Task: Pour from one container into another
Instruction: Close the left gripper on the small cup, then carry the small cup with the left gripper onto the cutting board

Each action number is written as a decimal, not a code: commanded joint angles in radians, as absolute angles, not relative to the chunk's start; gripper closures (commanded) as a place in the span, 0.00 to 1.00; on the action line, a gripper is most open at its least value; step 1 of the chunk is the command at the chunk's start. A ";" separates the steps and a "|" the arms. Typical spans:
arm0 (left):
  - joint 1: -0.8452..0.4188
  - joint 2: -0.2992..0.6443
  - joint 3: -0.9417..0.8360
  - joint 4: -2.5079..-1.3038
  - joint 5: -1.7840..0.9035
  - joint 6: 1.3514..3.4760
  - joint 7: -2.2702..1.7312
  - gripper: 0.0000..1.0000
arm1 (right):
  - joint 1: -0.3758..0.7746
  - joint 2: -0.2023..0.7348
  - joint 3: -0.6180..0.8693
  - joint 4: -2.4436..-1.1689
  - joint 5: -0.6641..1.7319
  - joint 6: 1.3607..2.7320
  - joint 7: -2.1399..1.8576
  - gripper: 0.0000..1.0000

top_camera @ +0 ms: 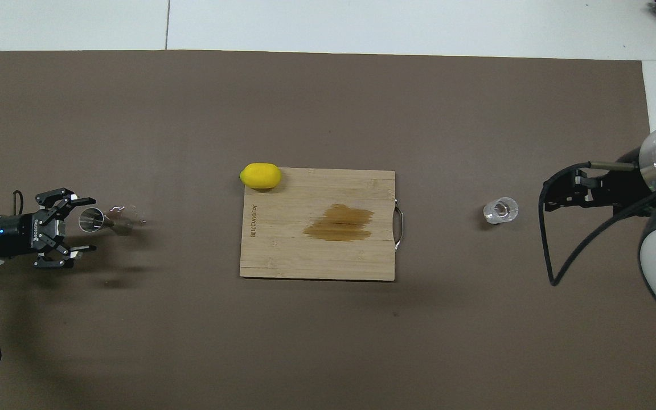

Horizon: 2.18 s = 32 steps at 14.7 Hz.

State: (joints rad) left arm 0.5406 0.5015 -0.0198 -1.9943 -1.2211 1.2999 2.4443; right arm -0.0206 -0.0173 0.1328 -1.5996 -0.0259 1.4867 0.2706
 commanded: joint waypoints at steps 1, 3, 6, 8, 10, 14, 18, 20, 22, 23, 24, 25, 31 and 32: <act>0.543 0.500 -0.012 -1.990 -1.217 1.312 2.476 0.07 | -0.026 -0.037 0.137 -1.623 -0.020 1.500 0.290 0.00; 0.545 0.500 -0.014 -1.991 -1.213 1.328 2.520 0.19 | -0.025 -0.037 0.135 -1.623 -0.020 1.500 0.288 0.00; 0.545 0.500 -0.014 -1.999 -1.213 1.347 2.526 0.25 | -0.025 -0.038 0.135 -1.623 -0.021 1.502 0.287 0.00; 0.545 0.500 -0.014 -2.000 -1.213 1.350 2.526 0.32 | -0.023 -0.038 0.137 -1.623 -0.037 1.509 0.293 0.01; 0.543 0.500 -0.014 -1.999 -1.213 1.351 2.526 0.40 | -0.021 -0.038 0.140 -1.623 -0.041 1.508 0.295 0.01; 0.545 0.500 -0.014 -2.000 -1.213 1.359 2.526 0.66 | -0.023 -0.038 0.140 -1.623 -0.041 1.509 0.291 0.01; 0.535 0.500 -0.015 -1.999 -1.213 1.362 2.508 0.73 | -0.023 -0.038 0.140 -1.623 -0.041 1.516 0.288 0.01; 0.523 0.500 -0.018 -1.991 -1.215 1.361 2.482 0.73 | -0.023 -0.038 0.140 -1.623 -0.041 1.516 0.290 0.01; 0.490 0.494 -0.023 -1.988 -1.221 1.350 2.473 0.73 | -0.023 -0.038 0.140 -1.623 -0.040 1.516 0.290 0.01; 0.470 0.494 -0.023 -1.990 -1.223 1.351 2.458 0.73 | -0.023 -0.038 0.140 -1.623 -0.040 1.516 0.290 0.01; 0.451 0.492 -0.023 -1.990 -1.224 1.350 2.447 0.73 | -0.023 -0.038 0.140 -1.624 -0.040 1.516 0.290 0.01; 0.431 0.492 -0.025 -1.990 -1.226 1.350 2.444 0.73 | -0.023 -0.038 0.140 -1.623 -0.040 1.516 0.290 0.01; 0.292 0.485 -0.026 -2.020 -1.291 1.335 2.434 0.73 | -0.023 -0.038 0.140 -1.624 -0.037 1.517 0.293 0.01; 0.266 0.474 -0.025 -2.032 -1.314 1.335 2.418 0.73 | -0.023 -0.038 0.140 -1.624 -0.037 1.517 0.293 0.01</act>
State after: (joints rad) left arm 0.3192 0.5014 -0.0385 -1.9984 -1.2622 1.3417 2.4480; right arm -0.0202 -0.0181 0.1330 -1.5996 -0.0260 1.4962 0.2713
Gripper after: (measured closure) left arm 0.493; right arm 0.009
